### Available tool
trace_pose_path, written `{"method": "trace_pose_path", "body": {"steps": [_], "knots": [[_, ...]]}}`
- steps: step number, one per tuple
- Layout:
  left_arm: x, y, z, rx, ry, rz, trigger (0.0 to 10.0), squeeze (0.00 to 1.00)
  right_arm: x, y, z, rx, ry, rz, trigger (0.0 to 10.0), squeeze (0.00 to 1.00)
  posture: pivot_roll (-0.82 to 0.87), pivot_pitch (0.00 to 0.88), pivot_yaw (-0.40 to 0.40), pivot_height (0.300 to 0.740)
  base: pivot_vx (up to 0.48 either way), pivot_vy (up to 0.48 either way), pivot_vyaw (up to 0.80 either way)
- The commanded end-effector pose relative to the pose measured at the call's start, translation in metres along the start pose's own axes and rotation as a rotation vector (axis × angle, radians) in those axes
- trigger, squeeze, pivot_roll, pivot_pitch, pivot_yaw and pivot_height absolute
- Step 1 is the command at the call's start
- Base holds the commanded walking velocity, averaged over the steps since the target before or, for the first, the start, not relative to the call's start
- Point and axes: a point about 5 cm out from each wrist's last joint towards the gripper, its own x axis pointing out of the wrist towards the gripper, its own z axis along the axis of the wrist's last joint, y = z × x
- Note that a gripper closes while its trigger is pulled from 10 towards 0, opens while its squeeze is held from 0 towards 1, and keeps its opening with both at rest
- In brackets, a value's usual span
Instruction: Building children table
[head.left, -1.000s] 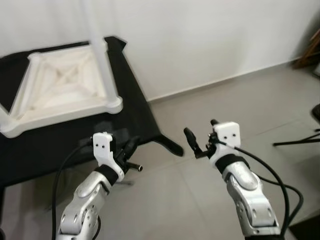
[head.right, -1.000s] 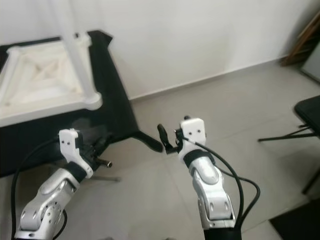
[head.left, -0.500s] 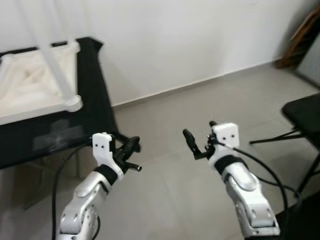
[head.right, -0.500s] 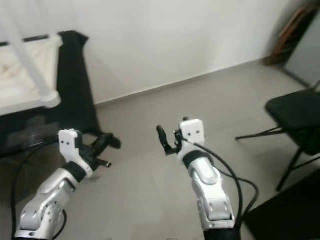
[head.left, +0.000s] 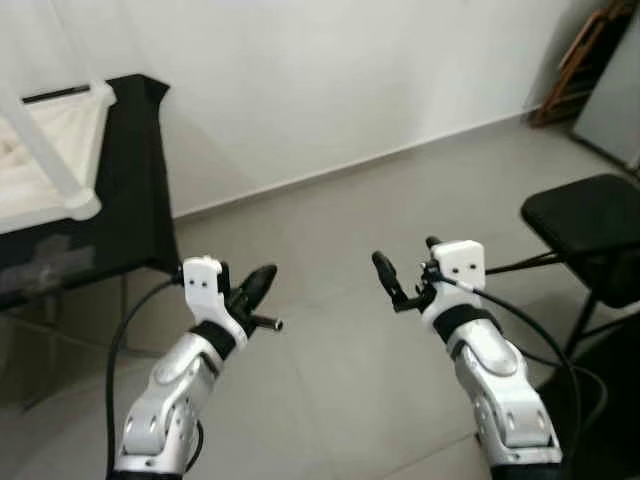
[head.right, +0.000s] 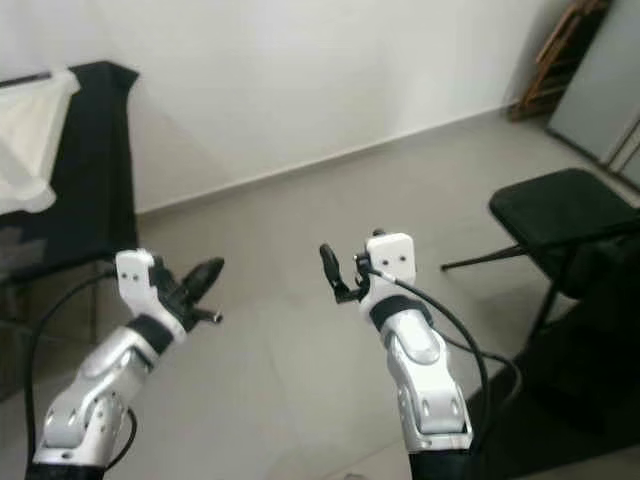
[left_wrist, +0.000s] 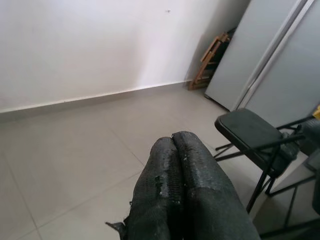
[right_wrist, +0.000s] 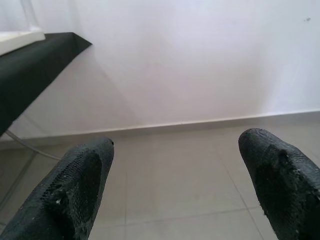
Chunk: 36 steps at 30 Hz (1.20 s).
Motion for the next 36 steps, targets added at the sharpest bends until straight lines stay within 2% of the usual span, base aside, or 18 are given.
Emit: {"method": "trace_pose_path", "body": {"steps": [1, 5, 12, 36], "knots": [[-0.0062, 0.0111, -0.0076, 0.005, 0.048, 0.053, 10.0, 0.00, 0.0011, 0.0060, -0.0024, 0.024, 0.015, 0.023, 10.0, 0.00, -0.06, 0.136, 0.006, 0.740, 0.000, 0.000, 0.00], [-0.0054, 0.0121, -0.0094, 0.005, 0.068, 0.057, 10.0, 0.00, 0.0021, 0.0062, -0.0030, 0.027, 0.021, 0.026, 10.0, 0.00, -0.06, 0.137, 0.005, 0.740, 0.000, 0.000, 0.00], [-0.0029, 0.0100, -0.0104, 0.069, 0.086, 0.016, 10.0, 0.00, 0.0026, 0.0060, -0.0036, 0.032, 0.028, 0.026, 10.0, 0.00, -0.07, 0.138, 0.008, 0.740, 0.000, 0.000, 0.00], [-0.0018, 0.0068, -0.0112, 0.089, 0.083, -0.009, 10.0, 0.00, 0.0029, 0.0047, -0.0047, 0.040, 0.036, 0.029, 10.0, 0.00, -0.06, 0.138, 0.003, 0.740, 0.367, 0.000, 0.00]]}}
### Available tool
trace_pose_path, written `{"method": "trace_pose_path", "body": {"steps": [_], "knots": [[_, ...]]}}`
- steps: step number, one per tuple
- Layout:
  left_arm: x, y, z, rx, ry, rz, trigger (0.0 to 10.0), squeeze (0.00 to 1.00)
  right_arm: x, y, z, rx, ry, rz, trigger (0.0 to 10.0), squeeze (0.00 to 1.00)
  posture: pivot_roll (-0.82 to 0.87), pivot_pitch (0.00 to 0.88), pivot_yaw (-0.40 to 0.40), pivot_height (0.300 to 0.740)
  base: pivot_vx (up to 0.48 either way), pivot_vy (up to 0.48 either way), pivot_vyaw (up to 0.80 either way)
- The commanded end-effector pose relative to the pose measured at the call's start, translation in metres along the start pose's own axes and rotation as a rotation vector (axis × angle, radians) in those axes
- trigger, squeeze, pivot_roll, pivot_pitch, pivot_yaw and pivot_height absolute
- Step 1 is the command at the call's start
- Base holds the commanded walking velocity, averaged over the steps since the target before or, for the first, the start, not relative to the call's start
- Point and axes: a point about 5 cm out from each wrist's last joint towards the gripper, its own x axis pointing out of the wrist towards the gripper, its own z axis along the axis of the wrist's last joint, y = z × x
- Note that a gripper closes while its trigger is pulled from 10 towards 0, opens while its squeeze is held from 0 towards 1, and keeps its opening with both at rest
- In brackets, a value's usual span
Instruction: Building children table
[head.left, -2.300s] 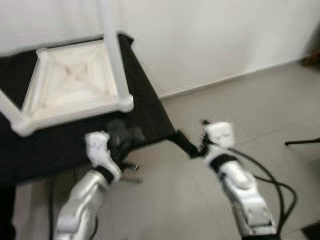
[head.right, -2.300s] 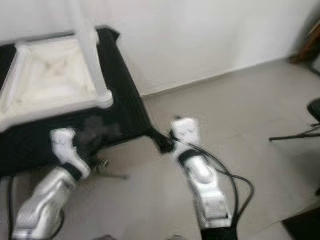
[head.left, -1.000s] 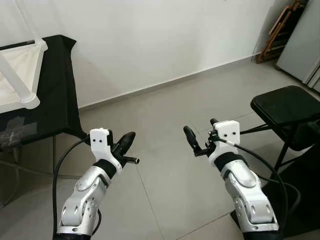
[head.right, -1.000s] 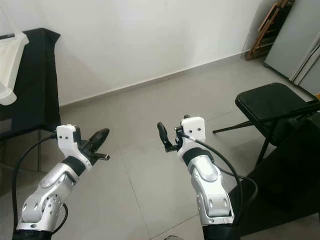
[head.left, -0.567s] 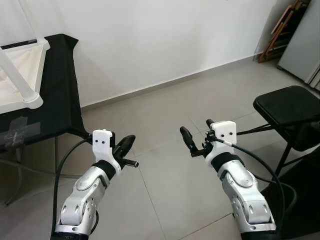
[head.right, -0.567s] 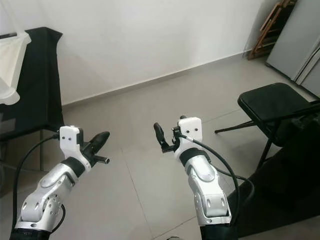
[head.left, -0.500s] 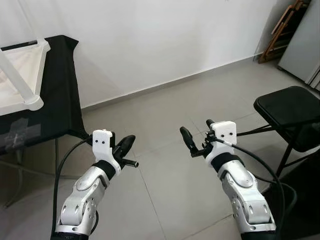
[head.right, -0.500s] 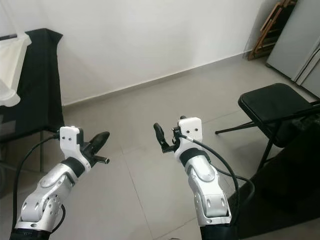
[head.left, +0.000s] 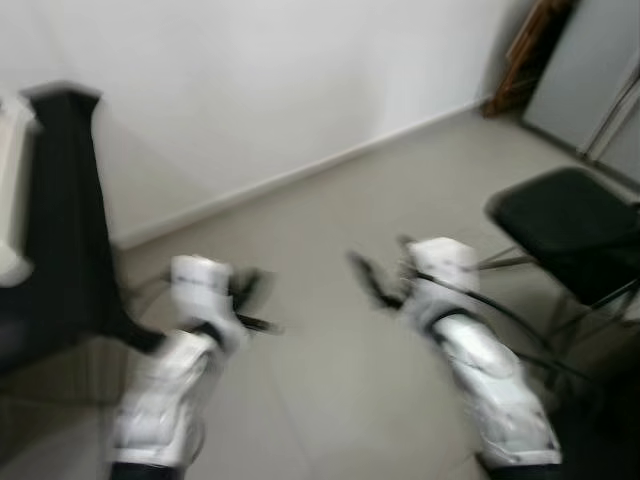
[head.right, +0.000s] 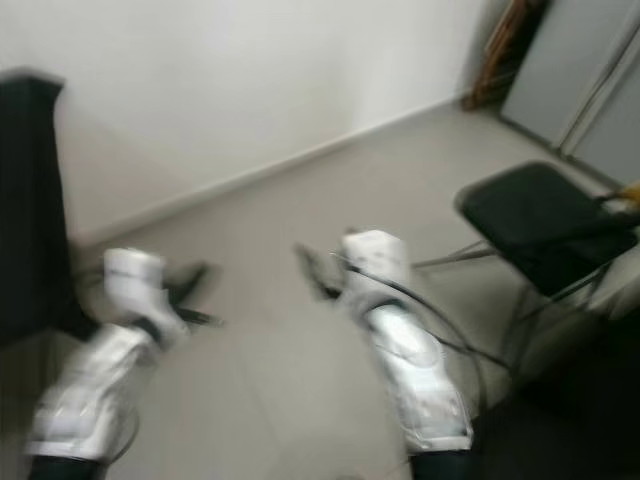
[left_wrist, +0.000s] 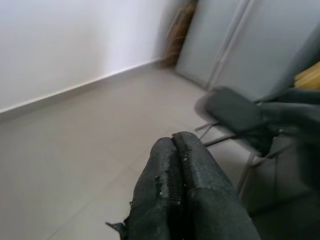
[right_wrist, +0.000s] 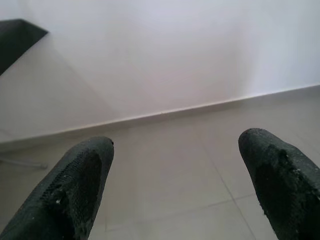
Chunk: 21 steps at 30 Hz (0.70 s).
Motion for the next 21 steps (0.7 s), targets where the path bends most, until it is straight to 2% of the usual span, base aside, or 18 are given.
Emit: {"method": "trace_pose_path", "body": {"steps": [1, 21], "knots": [[-0.0085, 0.0140, -0.0010, 0.025, 0.016, 0.050, 10.0, 0.00, 0.0046, 0.0155, 0.0050, 0.020, -0.023, 0.056, 10.0, 0.00, -0.06, 0.138, 0.003, 0.740, 0.401, 0.000, 0.00], [-0.0087, 0.0140, -0.0009, 0.029, 0.014, 0.046, 10.0, 0.00, 0.0053, 0.0160, 0.0045, 0.024, -0.018, 0.068, 10.0, 0.00, -0.07, 0.138, 0.002, 0.740, 0.397, 0.000, 0.00]]}}
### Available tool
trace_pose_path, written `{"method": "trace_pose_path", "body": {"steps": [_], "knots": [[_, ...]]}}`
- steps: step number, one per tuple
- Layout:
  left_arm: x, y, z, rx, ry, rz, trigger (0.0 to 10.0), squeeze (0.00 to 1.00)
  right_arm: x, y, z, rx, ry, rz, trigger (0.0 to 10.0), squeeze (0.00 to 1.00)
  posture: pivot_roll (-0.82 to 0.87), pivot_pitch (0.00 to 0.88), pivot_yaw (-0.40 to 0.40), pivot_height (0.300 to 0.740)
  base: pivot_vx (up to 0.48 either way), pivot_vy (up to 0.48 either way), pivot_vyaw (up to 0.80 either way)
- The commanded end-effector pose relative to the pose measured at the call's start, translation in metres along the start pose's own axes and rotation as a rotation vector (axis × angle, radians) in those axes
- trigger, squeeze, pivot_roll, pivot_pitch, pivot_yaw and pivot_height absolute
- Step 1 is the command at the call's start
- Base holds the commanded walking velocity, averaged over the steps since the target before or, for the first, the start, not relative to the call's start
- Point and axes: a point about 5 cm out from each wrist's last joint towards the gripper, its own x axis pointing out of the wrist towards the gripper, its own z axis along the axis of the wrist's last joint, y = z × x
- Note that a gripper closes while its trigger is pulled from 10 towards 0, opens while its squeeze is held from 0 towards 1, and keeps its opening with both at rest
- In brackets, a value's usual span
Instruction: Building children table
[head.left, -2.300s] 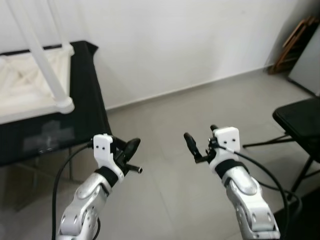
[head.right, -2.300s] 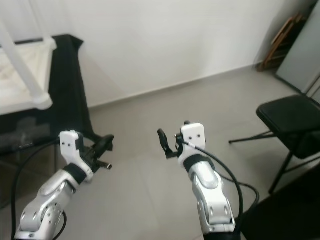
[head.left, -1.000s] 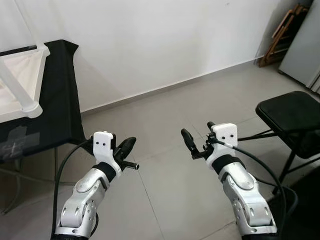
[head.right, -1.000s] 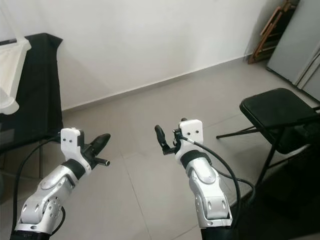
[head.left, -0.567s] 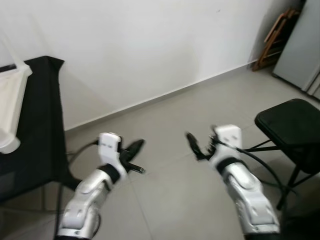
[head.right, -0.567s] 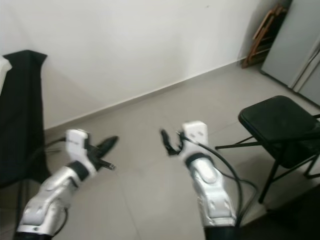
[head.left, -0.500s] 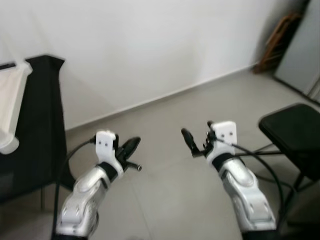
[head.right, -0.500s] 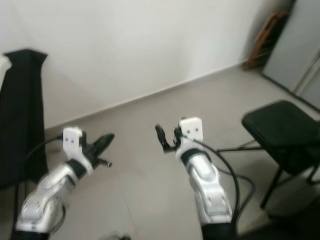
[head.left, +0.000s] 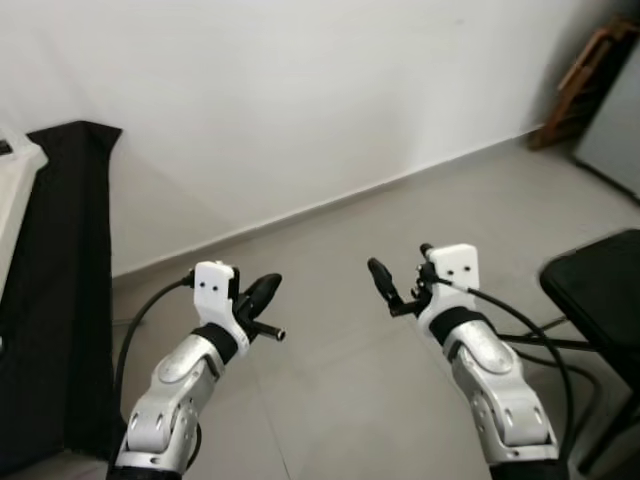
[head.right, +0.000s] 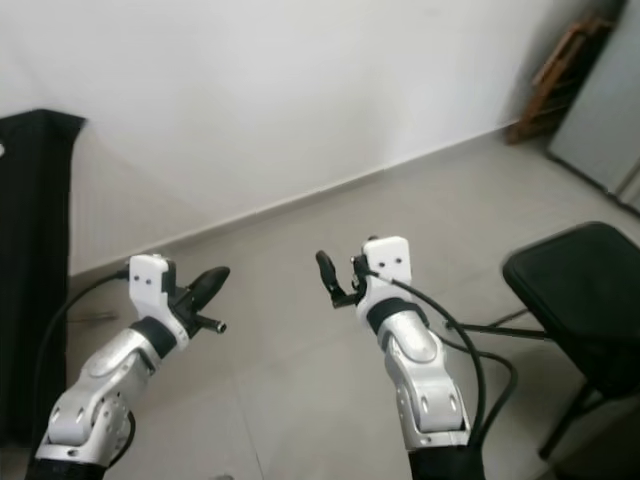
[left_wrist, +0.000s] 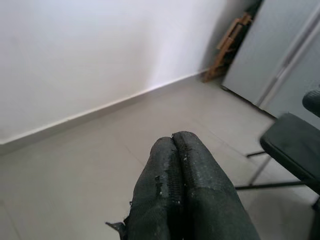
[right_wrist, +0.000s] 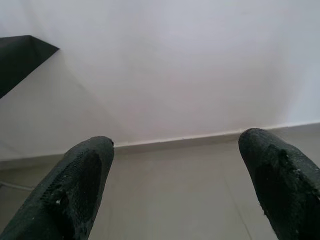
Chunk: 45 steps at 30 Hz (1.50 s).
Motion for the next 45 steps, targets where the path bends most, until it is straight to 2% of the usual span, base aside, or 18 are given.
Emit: {"method": "trace_pose_path", "body": {"steps": [1, 8, 18, 27, 39, 45], "knots": [[-0.004, 0.006, -0.002, 0.010, 0.014, 0.021, 10.0, 0.00, 0.000, 0.005, -0.002, 0.021, 0.006, 0.021, 10.0, 0.00, -0.07, 0.138, 0.002, 0.740, 0.390, 0.000, 0.00], [-0.004, 0.005, -0.001, 0.014, 0.013, 0.017, 10.0, 0.00, 0.000, 0.008, -0.001, 0.020, -0.001, 0.067, 10.0, 0.00, -0.07, 0.138, 0.002, 0.740, 0.388, 0.000, 0.00], [-0.004, 0.004, -0.002, 0.021, 0.016, 0.010, 10.0, 0.00, 0.000, 0.012, -0.001, 0.024, 0.000, 0.113, 10.0, 0.00, -0.06, 0.128, 0.001, 0.740, 0.391, 0.000, 0.80], [-0.004, 0.003, -0.002, 0.029, 0.017, 0.005, 10.0, 0.00, 0.002, 0.014, -0.001, 0.036, 0.002, 0.166, 10.0, 0.00, -0.05, 0.120, -0.002, 0.740, 0.391, 0.000, 0.00], [-0.003, 0.003, -0.001, 0.054, 0.022, -0.004, 10.0, 0.00, 0.001, 0.020, -0.002, -0.033, 0.005, 0.255, 10.0, 0.00, -0.06, 0.118, -0.016, 0.740, 0.387, 0.000, 0.80], [-0.001, 0.002, -0.002, 0.072, 0.023, -0.006, 10.0, 0.00, 0.003, 0.013, 0.003, -0.049, -0.017, 0.282, 10.0, 0.00, -0.05, 0.113, -0.032, 0.740, 0.373, 0.000, 0.80]]}}
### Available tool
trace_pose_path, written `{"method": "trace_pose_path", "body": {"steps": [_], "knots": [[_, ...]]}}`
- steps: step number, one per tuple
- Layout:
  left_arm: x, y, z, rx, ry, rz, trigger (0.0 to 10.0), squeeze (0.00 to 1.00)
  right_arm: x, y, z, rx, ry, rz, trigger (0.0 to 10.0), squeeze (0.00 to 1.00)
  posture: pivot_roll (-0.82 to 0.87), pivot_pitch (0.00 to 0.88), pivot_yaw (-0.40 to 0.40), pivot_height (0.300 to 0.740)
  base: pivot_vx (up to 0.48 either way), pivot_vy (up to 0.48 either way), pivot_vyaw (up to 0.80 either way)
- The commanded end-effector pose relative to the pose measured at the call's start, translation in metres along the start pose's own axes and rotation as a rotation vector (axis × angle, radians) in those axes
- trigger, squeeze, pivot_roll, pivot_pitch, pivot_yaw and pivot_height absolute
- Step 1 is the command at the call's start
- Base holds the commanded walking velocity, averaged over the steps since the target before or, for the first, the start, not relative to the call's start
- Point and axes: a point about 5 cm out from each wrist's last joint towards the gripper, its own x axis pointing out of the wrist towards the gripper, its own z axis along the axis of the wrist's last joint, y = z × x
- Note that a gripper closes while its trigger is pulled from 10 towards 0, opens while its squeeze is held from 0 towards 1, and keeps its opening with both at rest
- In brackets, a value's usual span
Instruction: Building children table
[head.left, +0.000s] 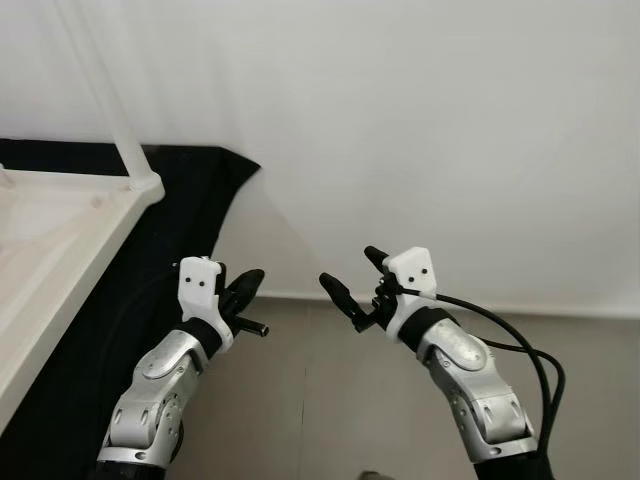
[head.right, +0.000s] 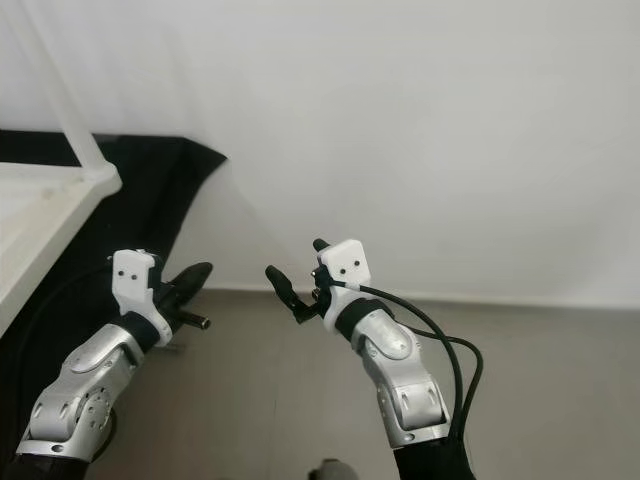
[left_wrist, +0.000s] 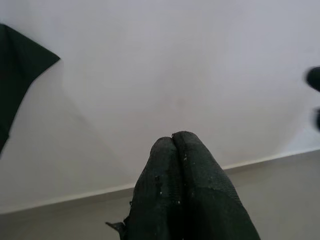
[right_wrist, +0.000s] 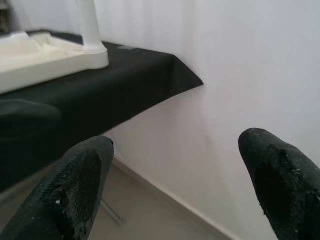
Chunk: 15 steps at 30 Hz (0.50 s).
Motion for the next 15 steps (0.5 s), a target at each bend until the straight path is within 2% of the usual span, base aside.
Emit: {"method": "trace_pose_path", "body": {"steps": [1, 4, 7, 12, 15], "knots": [[-0.0030, 0.0056, -0.0007, 0.030, 0.015, 0.020, 10.0, 0.00, 0.0022, -0.0023, 0.0027, 0.002, -0.023, 0.017, 10.0, 0.00, -0.05, 0.113, -0.033, 0.740, 0.349, 0.000, 0.80], [-0.0025, 0.0043, -0.0012, 0.044, 0.024, 0.018, 10.0, 0.00, 0.0032, -0.0056, 0.0047, -0.019, -0.027, 0.024, 10.0, 0.00, -0.05, 0.113, -0.035, 0.740, 0.314, 0.000, 0.80], [-0.0028, 0.0009, 0.0006, 0.064, 0.004, -0.004, 10.0, 0.00, 0.0040, -0.0068, 0.0055, -0.025, -0.029, 0.021, 10.0, 0.00, -0.05, 0.114, -0.036, 0.740, 0.000, 0.000, 0.80], [-0.0041, 0.0014, 0.0014, 0.050, 0.002, -0.004, 10.0, 0.00, 0.0033, -0.0044, 0.0054, -0.029, -0.030, 0.035, 10.0, 0.00, -0.05, 0.116, -0.037, 0.740, 0.000, 0.000, 0.80], [-0.0053, -0.0043, 0.0010, 0.047, 0.010, -0.058, 10.0, 0.00, 0.0027, -0.0012, 0.0059, -0.030, -0.036, 0.055, 10.0, 0.00, -0.05, 0.117, -0.035, 0.740, 0.276, -0.388, 0.80]]}}
